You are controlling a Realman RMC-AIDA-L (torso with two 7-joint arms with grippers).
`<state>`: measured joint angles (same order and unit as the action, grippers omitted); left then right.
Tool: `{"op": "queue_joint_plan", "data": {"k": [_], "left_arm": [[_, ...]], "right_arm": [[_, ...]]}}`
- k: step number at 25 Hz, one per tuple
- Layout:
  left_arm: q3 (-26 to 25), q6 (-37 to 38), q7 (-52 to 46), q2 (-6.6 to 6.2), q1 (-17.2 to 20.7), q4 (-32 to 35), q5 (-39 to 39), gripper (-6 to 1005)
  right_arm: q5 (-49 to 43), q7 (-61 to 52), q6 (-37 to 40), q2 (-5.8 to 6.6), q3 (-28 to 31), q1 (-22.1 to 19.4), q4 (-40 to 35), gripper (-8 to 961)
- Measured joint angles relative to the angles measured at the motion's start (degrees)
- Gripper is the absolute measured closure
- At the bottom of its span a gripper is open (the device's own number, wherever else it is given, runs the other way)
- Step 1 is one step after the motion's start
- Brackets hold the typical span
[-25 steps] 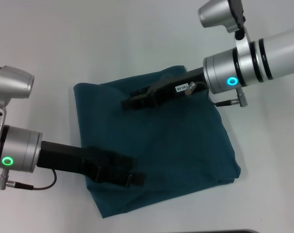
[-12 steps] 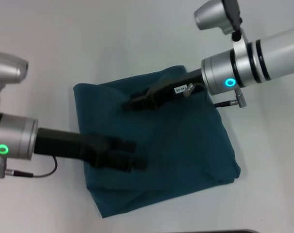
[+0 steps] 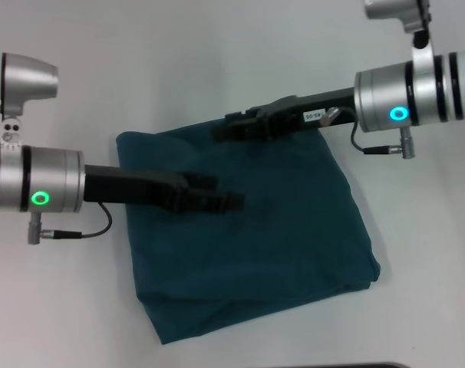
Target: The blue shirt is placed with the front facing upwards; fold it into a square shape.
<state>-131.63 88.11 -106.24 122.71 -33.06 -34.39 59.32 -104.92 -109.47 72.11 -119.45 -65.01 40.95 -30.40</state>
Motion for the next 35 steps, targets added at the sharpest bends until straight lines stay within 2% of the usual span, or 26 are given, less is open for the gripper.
{"op": "queue_joint_plan", "data": {"k": [6, 12, 15, 24, 29, 35], "left_arm": [[2.74, -7.93, -1.99, 0.15, -0.03, 1.96, -0.88, 108], [4.08, -11.0, -2.2, 0.28, -0.41, 3.72, -1.97, 111], [4.24, -10.74, -2.23, 0.29, -0.49, 3.96, -2.01, 113], [1.08, -0.22, -0.84, 0.37, 0.44, -0.16, -1.14, 113], [-1.53, -1.99, -0.86, 0.39, 0.58, -0.15, -1.06, 116], [-0.87, -8.17, -1.43, 0.58, 0.21, 2.54, -1.37, 140]], "right_arm": [[0.0, -0.06, 2.31, 0.26, 1.99, -1.02, -1.23, 468], [0.01, -0.09, 2.24, 0.28, 2.08, -1.02, -1.46, 467], [-0.07, -0.11, 2.09, 0.28, 2.09, -0.91, -1.73, 467], [-0.2, 0.13, 1.81, 0.16, 2.09, -0.83, -2.14, 468], [-0.24, 0.29, 1.71, 0.1, 2.09, -0.86, -1.86, 469], [-0.08, 0.32, 1.7, 0.03, 2.09, -1.01, -1.67, 468]]}}
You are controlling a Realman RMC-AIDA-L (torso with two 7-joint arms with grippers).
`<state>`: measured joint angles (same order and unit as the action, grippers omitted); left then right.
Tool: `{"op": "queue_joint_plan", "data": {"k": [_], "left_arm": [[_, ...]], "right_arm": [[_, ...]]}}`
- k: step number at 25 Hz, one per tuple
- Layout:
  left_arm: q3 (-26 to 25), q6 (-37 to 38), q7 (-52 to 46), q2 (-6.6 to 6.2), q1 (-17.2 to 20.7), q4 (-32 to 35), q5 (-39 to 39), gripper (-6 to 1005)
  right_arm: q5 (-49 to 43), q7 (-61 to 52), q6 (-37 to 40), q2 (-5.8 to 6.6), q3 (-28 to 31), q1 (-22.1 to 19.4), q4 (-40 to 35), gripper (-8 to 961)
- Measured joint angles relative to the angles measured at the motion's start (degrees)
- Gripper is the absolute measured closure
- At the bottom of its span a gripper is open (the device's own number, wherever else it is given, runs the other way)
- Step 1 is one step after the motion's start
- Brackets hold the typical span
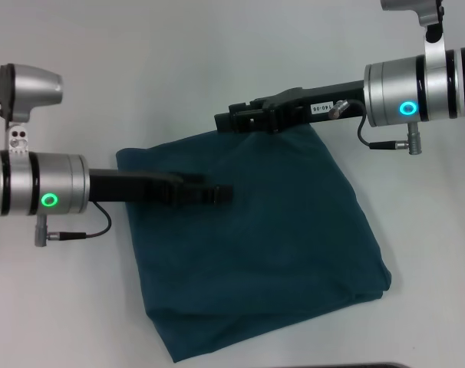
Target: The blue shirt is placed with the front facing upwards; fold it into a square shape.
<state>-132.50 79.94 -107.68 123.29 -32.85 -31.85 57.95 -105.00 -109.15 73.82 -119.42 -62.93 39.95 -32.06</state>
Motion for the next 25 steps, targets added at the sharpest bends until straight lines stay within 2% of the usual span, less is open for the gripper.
{"op": "queue_joint_plan", "data": {"k": [8, 12, 16, 21, 25], "left_arm": [[1.07, -0.4, 0.05, 0.32, -0.01, 0.45, 0.02, 146], [-1.56, 5.27, 0.78, 0.22, 0.55, -1.38, 1.15, 146], [-5.09, 12.91, 2.66, -0.62, 1.28, -1.84, 1.86, 145], [-5.58, 21.62, 5.17, -1.76, 3.34, -2.08, 1.88, 146], [-6.44, 24.97, 6.14, -2.21, 5.46, -2.37, 2.56, 146]], "right_arm": [[0.0, 0.01, 0.01, -0.01, 0.0, -0.05, -0.09, 468], [-0.07, 0.0, 0.02, -0.01, 0.0, -0.09, -0.31, 467], [-0.21, 0.06, 0.12, 0.15, 0.0, -0.48, -0.38, 468], [-0.28, 0.17, 0.32, 0.74, 0.14, -1.61, -0.49, 468], [-0.4, 0.18, 1.37, 1.68, 0.84, -2.86, -0.54, 467]]}}
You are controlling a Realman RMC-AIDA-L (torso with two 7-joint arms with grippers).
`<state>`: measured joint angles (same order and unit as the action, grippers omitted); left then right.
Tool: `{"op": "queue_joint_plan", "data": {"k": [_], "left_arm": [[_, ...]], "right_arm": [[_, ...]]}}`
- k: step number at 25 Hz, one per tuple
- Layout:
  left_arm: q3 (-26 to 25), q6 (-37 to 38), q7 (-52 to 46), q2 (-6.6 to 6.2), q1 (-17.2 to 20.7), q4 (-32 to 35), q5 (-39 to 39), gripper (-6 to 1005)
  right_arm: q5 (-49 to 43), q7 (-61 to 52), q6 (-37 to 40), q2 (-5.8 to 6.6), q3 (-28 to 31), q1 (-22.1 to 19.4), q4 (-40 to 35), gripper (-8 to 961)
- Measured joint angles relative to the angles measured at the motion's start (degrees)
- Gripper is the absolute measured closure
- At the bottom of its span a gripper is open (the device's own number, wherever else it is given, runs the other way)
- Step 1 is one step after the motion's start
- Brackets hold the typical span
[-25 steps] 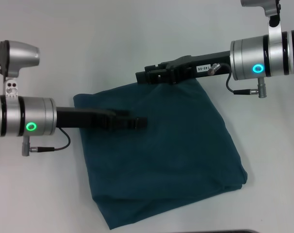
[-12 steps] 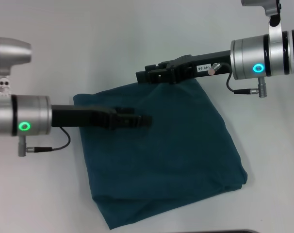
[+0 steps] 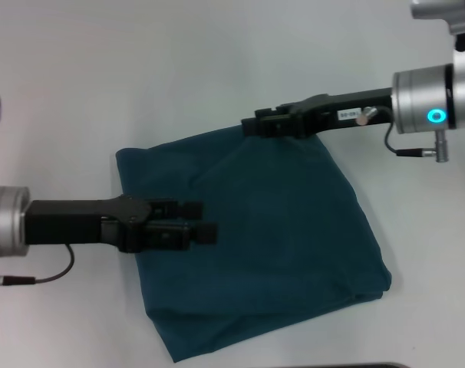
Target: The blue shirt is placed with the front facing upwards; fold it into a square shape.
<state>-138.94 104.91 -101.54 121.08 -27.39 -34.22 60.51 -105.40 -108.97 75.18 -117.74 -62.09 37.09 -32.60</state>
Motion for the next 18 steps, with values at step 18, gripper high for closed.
{"op": "queue_joint_plan", "data": {"k": [18], "left_arm": [[-4.0, 6.96, 2.22, -2.95, 4.03, -0.06, 0.63, 117]], "right_arm": [[-0.06, 12.92, 23.39, 2.6, 13.03, -15.03, -2.34, 435]]}}
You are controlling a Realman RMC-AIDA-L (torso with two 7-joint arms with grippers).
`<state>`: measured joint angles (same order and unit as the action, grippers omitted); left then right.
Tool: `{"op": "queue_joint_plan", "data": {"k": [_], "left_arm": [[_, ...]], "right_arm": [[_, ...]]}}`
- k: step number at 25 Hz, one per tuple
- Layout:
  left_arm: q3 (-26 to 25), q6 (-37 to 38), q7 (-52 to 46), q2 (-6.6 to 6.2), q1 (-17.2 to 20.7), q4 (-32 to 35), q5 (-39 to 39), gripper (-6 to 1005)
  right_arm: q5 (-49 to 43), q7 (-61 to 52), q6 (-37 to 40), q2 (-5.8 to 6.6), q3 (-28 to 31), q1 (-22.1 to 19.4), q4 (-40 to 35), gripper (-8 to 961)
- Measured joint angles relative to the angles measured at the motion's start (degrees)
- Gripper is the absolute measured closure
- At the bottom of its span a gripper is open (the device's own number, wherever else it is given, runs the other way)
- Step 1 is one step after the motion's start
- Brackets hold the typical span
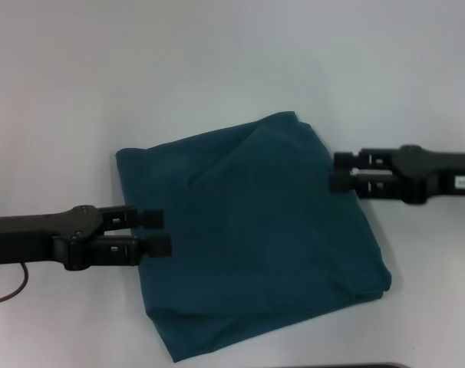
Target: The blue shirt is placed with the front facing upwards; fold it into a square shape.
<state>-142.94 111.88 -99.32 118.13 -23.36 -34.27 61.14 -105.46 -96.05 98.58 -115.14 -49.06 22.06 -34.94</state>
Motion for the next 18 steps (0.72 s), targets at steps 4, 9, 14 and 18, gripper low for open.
{"op": "queue_joint_plan", "data": {"k": [4, 9, 14, 18], "left_arm": [[0.28, 0.59, -0.13, -0.43, 0.27, 0.0, -0.44, 103], [0.42, 1.31, -0.16, -0.97, 0.51, 0.0, -0.47, 102], [0.83, 1.55, -0.17, -1.0, 0.19, 0.0, -0.5, 102], [0.98, 1.54, -0.17, -0.95, -0.03, 0.0, -0.5, 102]], "right_arm": [[-0.04, 0.12, 2.33, -0.34, 0.12, -2.77, -1.98, 309], [-0.08, 0.08, 5.14, -0.49, 0.92, -4.67, -4.2, 224], [-0.38, 0.37, 5.9, -0.29, 1.61, -4.56, -4.35, 180], [-0.87, 0.61, 5.88, -0.12, 1.62, -4.12, -4.35, 182]]}}
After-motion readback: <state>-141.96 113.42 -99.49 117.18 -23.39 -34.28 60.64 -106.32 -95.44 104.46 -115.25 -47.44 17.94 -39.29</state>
